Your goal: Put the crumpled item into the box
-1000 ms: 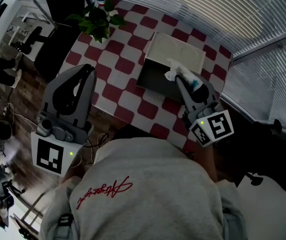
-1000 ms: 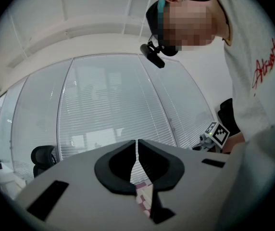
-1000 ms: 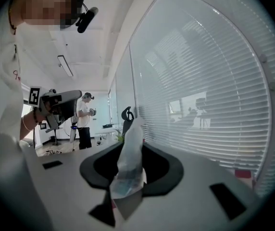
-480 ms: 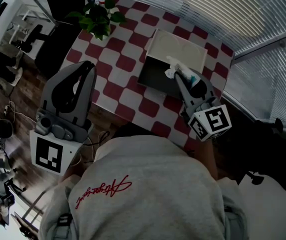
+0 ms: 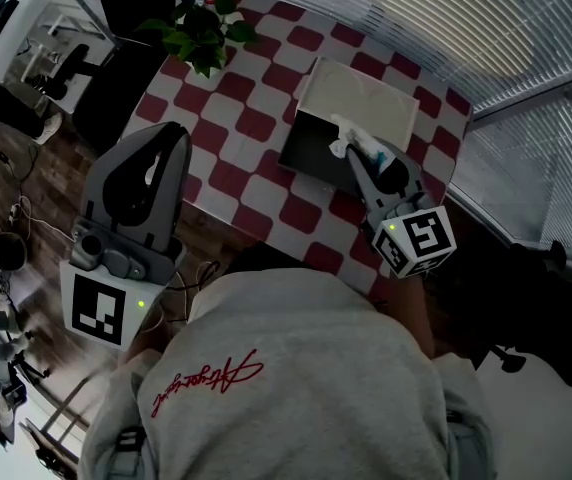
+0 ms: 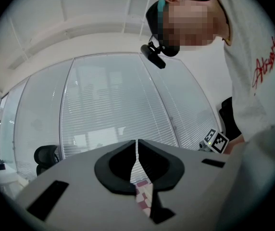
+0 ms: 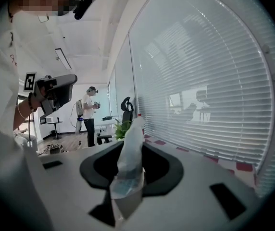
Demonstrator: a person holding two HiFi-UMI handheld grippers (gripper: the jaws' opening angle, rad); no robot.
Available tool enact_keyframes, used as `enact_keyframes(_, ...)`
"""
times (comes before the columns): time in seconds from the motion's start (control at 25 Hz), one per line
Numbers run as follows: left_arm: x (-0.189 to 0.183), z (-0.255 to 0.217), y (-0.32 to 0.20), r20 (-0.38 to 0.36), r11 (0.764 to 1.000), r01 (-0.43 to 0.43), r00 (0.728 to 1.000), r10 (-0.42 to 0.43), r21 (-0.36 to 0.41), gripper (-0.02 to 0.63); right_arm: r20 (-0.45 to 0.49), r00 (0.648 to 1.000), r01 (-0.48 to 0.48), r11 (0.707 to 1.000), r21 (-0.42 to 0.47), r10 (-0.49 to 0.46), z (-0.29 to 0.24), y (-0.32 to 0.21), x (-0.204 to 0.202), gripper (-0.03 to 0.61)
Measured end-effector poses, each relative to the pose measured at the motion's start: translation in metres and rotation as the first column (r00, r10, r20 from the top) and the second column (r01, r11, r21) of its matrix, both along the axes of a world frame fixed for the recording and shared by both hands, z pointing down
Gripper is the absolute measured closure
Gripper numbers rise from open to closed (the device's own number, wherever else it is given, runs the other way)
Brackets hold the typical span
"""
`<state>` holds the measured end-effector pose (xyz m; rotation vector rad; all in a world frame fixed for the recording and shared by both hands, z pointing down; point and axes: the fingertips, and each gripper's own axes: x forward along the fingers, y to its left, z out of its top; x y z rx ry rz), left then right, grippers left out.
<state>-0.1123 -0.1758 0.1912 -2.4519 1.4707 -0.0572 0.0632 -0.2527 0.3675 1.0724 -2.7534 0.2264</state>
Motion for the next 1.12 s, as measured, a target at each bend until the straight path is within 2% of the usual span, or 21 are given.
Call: enact_keyframes(1.12,-0.007,0.002,0.003,0.002,0.999,0.037,0.999,-0.037,-0.008,0.588,-0.072,0.997,0.035,0.997,-0.064,-0.039,0.038,-0.005,-0.01,0.46)
